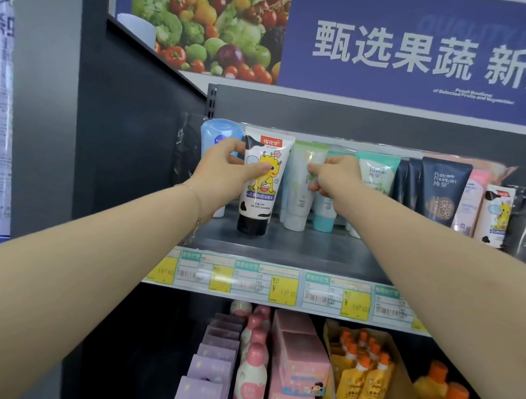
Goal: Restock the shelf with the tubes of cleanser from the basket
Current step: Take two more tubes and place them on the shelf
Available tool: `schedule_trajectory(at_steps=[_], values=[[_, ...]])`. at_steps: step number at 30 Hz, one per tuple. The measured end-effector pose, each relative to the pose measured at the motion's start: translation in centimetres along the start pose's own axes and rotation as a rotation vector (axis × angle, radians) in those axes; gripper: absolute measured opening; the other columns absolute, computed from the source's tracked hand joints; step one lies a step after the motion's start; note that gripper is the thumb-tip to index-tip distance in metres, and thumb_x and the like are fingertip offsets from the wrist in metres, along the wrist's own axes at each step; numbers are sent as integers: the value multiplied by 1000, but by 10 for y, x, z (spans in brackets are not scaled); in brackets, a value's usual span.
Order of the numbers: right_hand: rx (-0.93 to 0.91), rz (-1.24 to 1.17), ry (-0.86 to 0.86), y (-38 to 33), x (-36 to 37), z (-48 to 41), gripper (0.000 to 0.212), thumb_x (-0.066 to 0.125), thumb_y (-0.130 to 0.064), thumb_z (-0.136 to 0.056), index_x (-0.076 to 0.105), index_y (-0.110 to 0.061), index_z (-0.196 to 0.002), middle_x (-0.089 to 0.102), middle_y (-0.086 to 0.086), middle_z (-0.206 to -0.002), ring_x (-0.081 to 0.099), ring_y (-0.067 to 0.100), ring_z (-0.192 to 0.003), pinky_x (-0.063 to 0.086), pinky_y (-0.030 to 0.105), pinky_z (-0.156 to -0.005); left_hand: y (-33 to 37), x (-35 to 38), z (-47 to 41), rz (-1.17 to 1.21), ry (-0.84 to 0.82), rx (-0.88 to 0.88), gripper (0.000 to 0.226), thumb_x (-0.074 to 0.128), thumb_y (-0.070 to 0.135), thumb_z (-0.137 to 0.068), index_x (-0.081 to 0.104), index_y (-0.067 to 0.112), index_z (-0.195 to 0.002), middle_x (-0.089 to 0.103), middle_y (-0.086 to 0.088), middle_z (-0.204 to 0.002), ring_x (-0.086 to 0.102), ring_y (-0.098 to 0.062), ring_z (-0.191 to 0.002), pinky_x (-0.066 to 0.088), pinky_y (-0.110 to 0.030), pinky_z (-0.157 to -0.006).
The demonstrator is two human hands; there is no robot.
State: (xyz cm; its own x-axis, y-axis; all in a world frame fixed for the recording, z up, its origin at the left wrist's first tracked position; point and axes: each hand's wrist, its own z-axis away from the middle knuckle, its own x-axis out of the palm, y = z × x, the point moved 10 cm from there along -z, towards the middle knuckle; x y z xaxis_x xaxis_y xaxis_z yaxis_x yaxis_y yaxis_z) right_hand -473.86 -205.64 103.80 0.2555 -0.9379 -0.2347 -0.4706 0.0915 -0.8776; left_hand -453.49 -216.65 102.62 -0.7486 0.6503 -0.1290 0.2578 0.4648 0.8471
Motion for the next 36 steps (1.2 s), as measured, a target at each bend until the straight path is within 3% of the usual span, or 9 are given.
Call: schedule_trajectory(at_steps=[4, 9, 12, 14, 18, 21, 25, 31, 36], values=[[44, -56, -8, 6, 3, -1, 11, 67, -11, -89, 60, -9, -97, 68, 15, -88, 63, 18, -61, 53, 31, -70, -2, 2, -1, -4, -12, 8, 29, 66, 23, -90, 53, 14, -115, 65, 5, -92, 60, -3, -69, 43, -9, -40], [131, -160, -72, 15, 6, 3, 22, 59, 3, -90, 52, -7, -108, 63, 12, -85, 65, 18, -59, 51, 24, -55, -4, 2, -2, -11, -19, 11, 28, 66, 25, -90, 54, 17, -113, 65, 7, -91, 61, -2, -71, 43, -10, -43], [179, -91, -94, 19, 1, 11, 30, 60, 1, -89, 50, 1, -117, 61, 16, -99, 66, 22, -59, 48, 21, -39, -4, 3, -1, -26, -22, 11, 27, 67, 25, -90, 53, 18, -112, 66, 6, -94, 61, -2, -73, 44, -12, -46], [189, 15, -112, 21, -5, 19, 32, 61, -2, -89, 51, 1, -120, 59, 16, -98, 67, 26, -63, 50, 23, -42, -4, 4, 0, -22, -21, 10, 26, 67, 25, -90, 53, 19, -110, 65, 6, -93, 61, -3, -74, 45, -12, -47], [-64, 405, -164, 2, -15, 34, 16, 63, -14, -88, 64, -2, -99, 65, 11, -82, 70, 29, -87, 56, 36, -74, -2, 9, -2, -10, -18, 5, 27, 69, 22, -88, 54, 17, -111, 67, -2, -102, 67, -13, -85, 55, -24, -65], [-250, 529, -260, -13, -16, 55, 9, 66, -20, -87, 68, -11, -87, 65, 1, -84, 62, 19, -85, 48, 28, -72, 5, 20, 0, 3, -27, 9, 30, 70, 21, -87, 55, 15, -113, 67, -4, -104, 67, -16, -87, 56, -30, -70], [-411, 614, -354, -23, -24, 80, 10, 68, -26, -88, 66, -18, -94, 63, -3, -94, 60, 16, -89, 50, 28, -78, 15, 41, 2, -2, -53, 25, 33, 68, 22, -89, 52, 15, -118, 64, 0, -101, 63, -8, -80, 50, -22, -61], [-409, 506, -387, -22, -50, 93, 39, 71, -39, -85, 51, -22, -115, 65, 5, -98, 65, 23, -89, 56, 38, -80, 27, 81, 11, -17, -97, 41, 29, 68, 23, -89, 52, 18, -114, 65, -3, -108, 65, -11, -83, 52, -23, -63], [-390, 404, -349, -15, -80, 92, 34, 65, -37, -91, 44, -24, -115, 65, 1, -98, 65, 18, -89, 53, 30, -70, 40, 117, 19, 52, -107, 23, 33, 67, 21, -89, 52, 18, -119, 64, -1, -107, 65, -11, -83, 50, -22, -59]])
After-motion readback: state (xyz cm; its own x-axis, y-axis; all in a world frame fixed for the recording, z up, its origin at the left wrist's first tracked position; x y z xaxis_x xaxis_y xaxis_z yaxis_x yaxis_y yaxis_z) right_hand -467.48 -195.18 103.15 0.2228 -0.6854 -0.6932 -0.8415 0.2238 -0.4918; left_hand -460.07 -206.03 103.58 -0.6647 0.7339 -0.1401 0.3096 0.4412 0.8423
